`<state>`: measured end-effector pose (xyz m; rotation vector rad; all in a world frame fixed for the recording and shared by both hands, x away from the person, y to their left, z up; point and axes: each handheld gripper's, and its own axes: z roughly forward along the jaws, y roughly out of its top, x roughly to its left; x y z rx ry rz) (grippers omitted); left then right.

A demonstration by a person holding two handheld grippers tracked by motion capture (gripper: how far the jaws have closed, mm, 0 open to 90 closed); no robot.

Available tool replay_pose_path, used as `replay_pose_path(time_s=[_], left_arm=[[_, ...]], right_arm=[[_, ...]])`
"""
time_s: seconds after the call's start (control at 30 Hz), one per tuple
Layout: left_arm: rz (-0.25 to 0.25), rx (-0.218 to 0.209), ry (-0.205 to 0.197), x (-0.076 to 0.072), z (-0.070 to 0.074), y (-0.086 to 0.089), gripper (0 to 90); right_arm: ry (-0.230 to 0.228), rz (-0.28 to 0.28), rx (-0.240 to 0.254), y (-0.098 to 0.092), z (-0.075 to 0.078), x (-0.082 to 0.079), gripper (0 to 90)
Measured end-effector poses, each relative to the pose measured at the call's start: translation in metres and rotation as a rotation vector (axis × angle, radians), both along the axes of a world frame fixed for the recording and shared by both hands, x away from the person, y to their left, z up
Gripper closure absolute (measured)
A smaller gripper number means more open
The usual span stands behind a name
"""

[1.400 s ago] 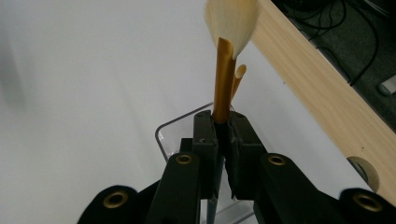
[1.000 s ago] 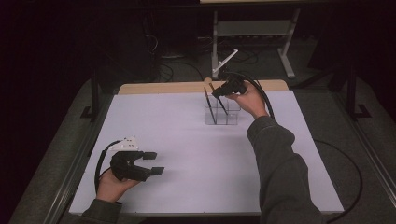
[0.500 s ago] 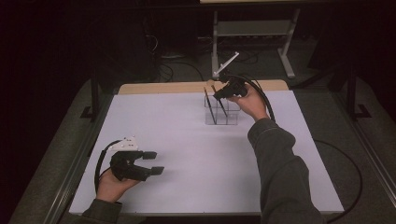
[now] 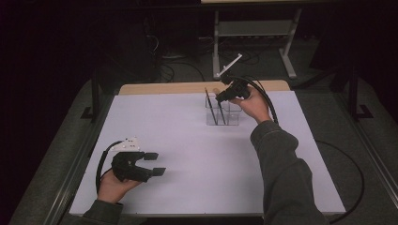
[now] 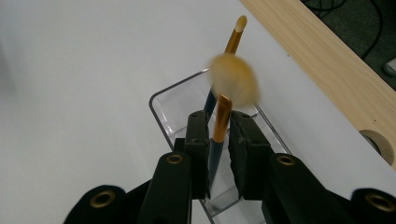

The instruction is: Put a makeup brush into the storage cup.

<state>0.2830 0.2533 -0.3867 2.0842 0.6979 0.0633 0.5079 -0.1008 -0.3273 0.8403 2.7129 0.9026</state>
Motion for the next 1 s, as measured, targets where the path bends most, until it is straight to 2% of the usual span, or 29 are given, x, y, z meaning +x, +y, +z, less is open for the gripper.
replay_pose_path(time_s=[0.17, 0.27, 0.4, 0.47, 0.67, 0.77, 1.0], left_arm=[[0.003, -0.001, 0.001, 0.0, 0.0, 0.0, 30.5], [0.005, 0.0, 0.004, 0.0, 0.0, -0.001, 30.5], [0.007, -0.001, 0.008, 0.0, -0.001, -0.001, 30.5], [-0.003, 0.008, -0.003, 0.001, -0.001, -0.001, 30.5], [0.001, 0.009, 0.004, 0.001, -0.002, -0.001, 30.4], [0.003, 0.012, 0.003, 0.002, -0.002, 0.0, 30.3], [0.01, 0.013, 0.001, 0.002, -0.002, 0.001, 29.9]], right_arm=[[-0.014, -0.003, 0.01, -0.004, -0.001, -0.004, 74.8], [0.001, -0.014, 0.013, -0.007, -0.004, -0.007, 73.8], [-0.01, -0.012, 0.024, -0.014, -0.005, -0.011, 73.4], [0.003, -0.021, 0.038, -0.016, -0.004, -0.013, 73.0], [0.007, -0.021, 0.059, -0.024, -0.004, -0.019, 71.3], [-0.005, -0.024, 0.067, -0.027, -0.005, -0.022, 70.4], [0.014, -0.034, 0.099, -0.034, -0.005, -0.029, 67.8]])
